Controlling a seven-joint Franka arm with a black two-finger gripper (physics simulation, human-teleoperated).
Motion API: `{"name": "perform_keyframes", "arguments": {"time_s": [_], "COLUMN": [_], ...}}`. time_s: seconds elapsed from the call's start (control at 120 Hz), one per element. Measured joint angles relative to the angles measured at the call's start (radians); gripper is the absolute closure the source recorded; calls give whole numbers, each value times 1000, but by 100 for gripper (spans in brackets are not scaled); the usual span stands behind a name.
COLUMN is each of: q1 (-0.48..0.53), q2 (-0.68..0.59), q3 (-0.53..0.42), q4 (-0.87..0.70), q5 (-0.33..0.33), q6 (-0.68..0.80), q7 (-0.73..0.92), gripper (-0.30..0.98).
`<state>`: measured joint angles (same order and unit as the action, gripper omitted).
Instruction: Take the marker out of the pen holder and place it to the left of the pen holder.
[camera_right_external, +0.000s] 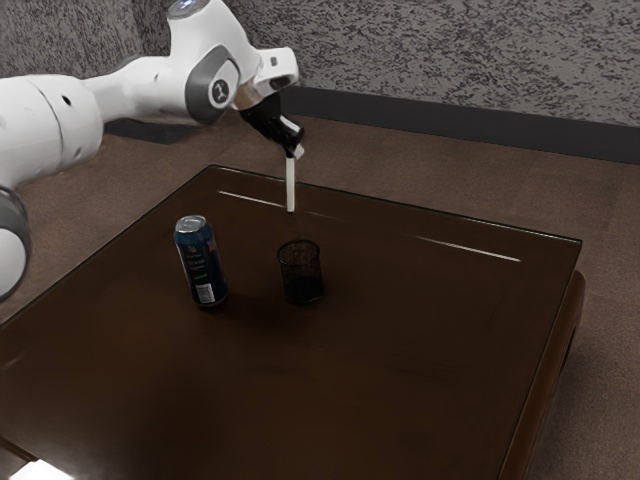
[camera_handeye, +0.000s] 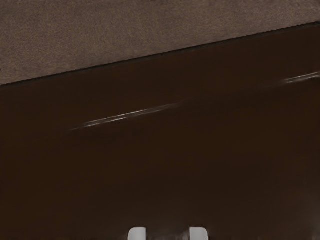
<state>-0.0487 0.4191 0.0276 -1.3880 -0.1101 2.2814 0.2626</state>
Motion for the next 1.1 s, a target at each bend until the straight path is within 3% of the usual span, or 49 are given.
{"name": "perform_keyframes", "arguments": {"time_s": [0.083, 0.225, 0.417, 0.433, 0.508, 0.592, 0.658, 0.717, 0.767, 0.925, 1.05, 1.1], "q1": [50, 151, 183, 186, 231, 260, 283, 293, 296, 293, 291, 263], "q2": [12, 248, 339, 340, 375, 393, 407, 417, 424, 429, 428, 384], "q3": [-3, 12, 14, 12, 14, 15, 17, 30, 48, 62, 64, 62], "q4": [24, 251, 303, 301, 285, 281, 280, 279, 278, 277, 277, 249], "q5": [3, 10, 5, -14, -256, -465, -606, -690, -738, -825, -843, -790], "q6": [-34, -63, -56, -56, -69, -92, -111, -125, -134, -154, -161, -163], "q7": [-3, -6, -12, -11, 10, 34, 51, 65, 77, 125, 157, 168], "gripper": [77, 78, 79, 79, 79, 78, 78, 77, 76, 42, 23, 18]}}
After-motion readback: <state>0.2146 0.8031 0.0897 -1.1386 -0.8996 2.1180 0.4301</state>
